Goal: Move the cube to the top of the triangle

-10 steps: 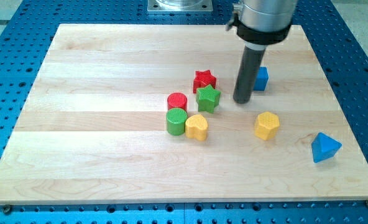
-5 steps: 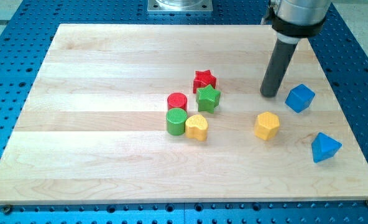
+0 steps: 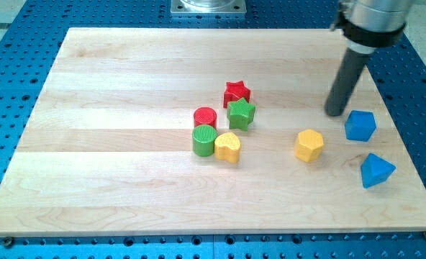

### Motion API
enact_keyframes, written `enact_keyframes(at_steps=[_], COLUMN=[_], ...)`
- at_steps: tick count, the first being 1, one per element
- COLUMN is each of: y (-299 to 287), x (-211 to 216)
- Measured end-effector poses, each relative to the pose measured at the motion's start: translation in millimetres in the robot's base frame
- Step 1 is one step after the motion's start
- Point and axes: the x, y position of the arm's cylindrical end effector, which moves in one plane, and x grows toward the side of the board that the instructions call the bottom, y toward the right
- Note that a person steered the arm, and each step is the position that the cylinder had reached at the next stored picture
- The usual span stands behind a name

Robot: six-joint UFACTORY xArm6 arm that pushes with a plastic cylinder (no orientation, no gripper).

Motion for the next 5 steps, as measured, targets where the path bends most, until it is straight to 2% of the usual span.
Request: enact_keyframes(at_steps=[1,2,3,5], y=[15.5,-28.6,-47.4,-129.7], x=[2.4,54.8,85.5,105.3])
